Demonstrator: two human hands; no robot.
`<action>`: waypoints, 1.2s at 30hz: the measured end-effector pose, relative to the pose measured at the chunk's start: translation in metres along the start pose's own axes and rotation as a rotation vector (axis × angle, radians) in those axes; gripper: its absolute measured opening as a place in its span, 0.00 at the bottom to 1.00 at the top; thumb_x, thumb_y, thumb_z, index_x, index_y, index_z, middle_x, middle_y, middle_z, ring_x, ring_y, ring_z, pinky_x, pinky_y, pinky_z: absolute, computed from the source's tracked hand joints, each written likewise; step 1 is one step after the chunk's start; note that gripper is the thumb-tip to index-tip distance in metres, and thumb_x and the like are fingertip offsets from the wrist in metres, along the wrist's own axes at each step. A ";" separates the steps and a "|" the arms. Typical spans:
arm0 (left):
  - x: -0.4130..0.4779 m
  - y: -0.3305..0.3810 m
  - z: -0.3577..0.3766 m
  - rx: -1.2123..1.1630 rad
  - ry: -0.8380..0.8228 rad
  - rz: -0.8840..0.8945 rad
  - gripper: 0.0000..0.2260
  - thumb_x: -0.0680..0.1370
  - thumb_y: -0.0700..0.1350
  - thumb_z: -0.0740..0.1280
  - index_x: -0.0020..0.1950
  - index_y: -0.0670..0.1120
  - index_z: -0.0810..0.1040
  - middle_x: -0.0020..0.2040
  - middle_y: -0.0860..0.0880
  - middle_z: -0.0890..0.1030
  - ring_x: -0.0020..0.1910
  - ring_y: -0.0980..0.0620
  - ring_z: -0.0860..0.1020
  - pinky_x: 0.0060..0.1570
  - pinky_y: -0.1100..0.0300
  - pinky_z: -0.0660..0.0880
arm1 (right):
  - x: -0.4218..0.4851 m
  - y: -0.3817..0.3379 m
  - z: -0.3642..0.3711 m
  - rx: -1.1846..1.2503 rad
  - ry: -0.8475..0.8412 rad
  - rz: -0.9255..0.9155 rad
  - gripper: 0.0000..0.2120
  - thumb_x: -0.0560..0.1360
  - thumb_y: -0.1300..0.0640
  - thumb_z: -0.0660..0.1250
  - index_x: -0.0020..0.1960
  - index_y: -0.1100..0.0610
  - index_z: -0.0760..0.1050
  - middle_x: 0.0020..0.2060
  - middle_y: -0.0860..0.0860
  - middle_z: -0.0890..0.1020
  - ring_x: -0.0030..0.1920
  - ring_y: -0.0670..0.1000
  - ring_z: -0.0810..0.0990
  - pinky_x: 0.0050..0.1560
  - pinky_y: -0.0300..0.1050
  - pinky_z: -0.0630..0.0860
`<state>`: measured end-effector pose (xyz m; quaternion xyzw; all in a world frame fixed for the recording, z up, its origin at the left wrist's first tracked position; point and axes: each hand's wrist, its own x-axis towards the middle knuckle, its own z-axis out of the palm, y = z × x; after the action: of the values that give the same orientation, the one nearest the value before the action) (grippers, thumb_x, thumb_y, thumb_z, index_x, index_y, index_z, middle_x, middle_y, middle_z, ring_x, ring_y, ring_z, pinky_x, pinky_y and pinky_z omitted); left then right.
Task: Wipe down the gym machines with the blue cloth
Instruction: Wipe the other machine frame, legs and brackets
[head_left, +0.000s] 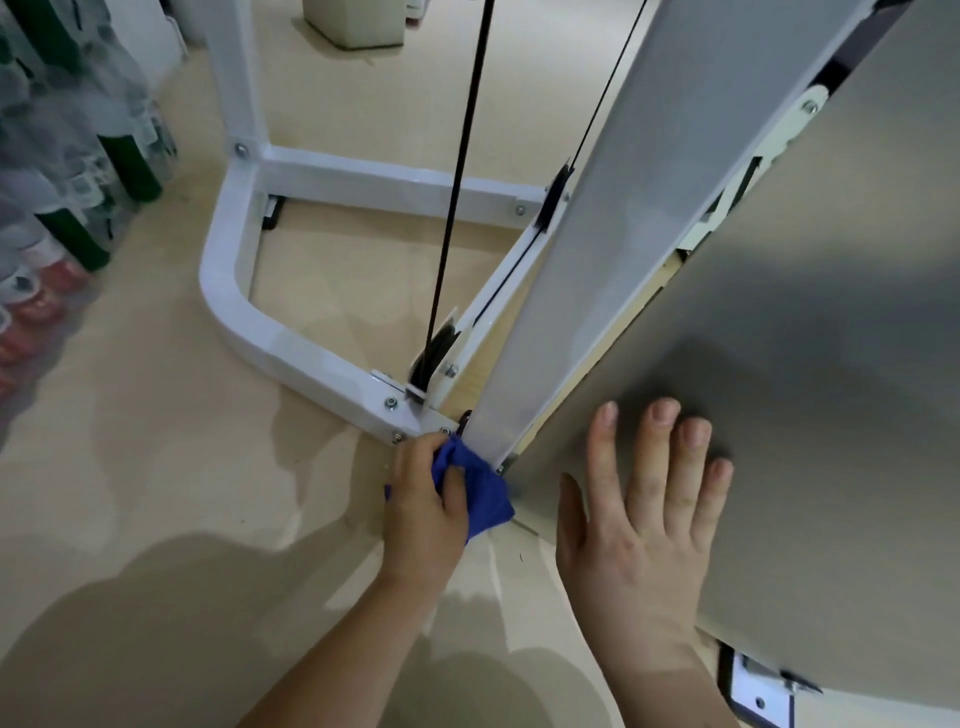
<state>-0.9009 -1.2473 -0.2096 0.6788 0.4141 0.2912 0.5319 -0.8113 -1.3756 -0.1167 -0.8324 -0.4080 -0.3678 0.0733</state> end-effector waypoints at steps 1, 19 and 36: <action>-0.008 0.005 0.008 -0.026 -0.004 -0.007 0.08 0.81 0.41 0.65 0.57 0.53 0.72 0.52 0.53 0.77 0.49 0.56 0.78 0.46 0.68 0.73 | 0.000 0.000 0.003 -0.026 0.006 0.000 0.47 0.73 0.57 0.77 0.83 0.54 0.53 0.84 0.55 0.43 0.83 0.58 0.43 0.81 0.62 0.45; 0.002 -0.045 0.023 0.002 0.044 -0.122 0.06 0.83 0.43 0.63 0.56 0.53 0.68 0.51 0.52 0.77 0.47 0.54 0.79 0.44 0.63 0.75 | -0.002 -0.002 0.023 -0.089 0.097 0.033 0.42 0.78 0.53 0.73 0.84 0.54 0.53 0.83 0.54 0.41 0.83 0.58 0.41 0.81 0.62 0.43; 0.015 -0.084 0.018 0.273 -0.033 -0.099 0.06 0.79 0.37 0.67 0.54 0.45 0.75 0.53 0.49 0.74 0.44 0.50 0.74 0.44 0.57 0.70 | -0.002 -0.006 0.019 -0.071 0.077 0.047 0.40 0.79 0.52 0.71 0.83 0.54 0.54 0.83 0.54 0.41 0.83 0.58 0.41 0.81 0.62 0.44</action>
<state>-0.9000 -1.2348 -0.2960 0.7285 0.4739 0.1943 0.4550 -0.8058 -1.3650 -0.1333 -0.8290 -0.3720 -0.4120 0.0678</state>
